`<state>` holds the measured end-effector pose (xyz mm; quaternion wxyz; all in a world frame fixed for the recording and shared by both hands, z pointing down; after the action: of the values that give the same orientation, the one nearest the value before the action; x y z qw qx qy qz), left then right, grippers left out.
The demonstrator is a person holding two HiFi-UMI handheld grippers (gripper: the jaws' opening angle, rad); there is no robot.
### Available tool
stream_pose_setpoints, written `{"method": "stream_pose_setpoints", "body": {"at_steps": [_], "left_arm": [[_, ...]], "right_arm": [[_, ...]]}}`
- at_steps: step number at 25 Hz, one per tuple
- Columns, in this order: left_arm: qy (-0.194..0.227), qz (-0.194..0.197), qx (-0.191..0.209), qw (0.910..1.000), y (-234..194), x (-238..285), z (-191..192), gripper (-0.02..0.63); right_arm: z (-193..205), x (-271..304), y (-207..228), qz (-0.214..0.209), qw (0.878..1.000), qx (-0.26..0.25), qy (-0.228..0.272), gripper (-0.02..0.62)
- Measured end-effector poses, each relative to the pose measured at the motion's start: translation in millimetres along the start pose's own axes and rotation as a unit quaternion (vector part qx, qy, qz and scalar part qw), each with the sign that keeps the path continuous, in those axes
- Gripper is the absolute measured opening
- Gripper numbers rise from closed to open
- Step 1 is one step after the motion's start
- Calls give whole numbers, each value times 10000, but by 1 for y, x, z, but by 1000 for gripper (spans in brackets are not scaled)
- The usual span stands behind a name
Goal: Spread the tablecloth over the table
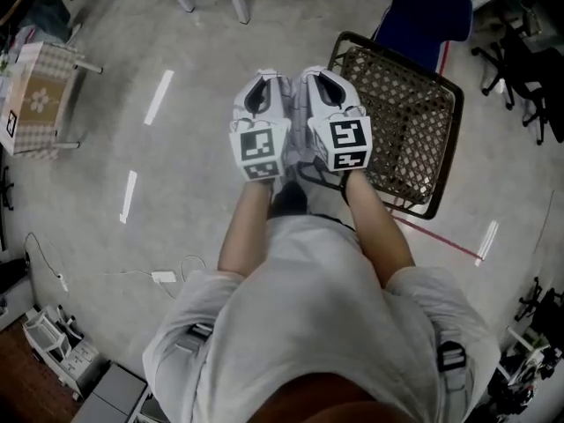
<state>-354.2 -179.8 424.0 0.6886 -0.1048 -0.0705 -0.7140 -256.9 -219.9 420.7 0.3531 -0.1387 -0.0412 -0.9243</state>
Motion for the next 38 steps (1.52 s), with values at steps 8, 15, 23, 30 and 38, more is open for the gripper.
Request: {"method": "stream_pose_setpoints", "body": {"at_steps": [8, 15, 23, 30, 38], "left_arm": [[148, 457, -180, 9987, 7, 70, -27, 28], [-238, 521, -336, 9978, 10, 109, 2, 28], [-748, 263, -303, 9964, 26, 156, 39, 28], [-1241, 140, -117, 9921, 41, 230, 47, 28], [-601, 631, 543, 9947, 90, 333, -45, 28]], "right_arm": [[-25, 37, 57, 423, 9991, -59, -35, 8], [6, 67, 82, 414, 9985, 58, -362, 8], [53, 105, 122, 115, 9977, 336, -584, 8], [80, 156, 174, -238, 9955, 622, -674, 8], [20, 178, 297, 390, 9931, 1107, 59, 8]]}}
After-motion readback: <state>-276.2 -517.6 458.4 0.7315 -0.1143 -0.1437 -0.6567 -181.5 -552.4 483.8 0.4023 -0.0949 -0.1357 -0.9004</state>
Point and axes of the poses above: the fingertips, and each gripper's own axes: x forward along the fingers, y to its right, z out of its underside, the point moved 3 cm from there along -x, backward along the fingers, and after that the axes turned 6 degrees about -y, right-handed, at the moved point
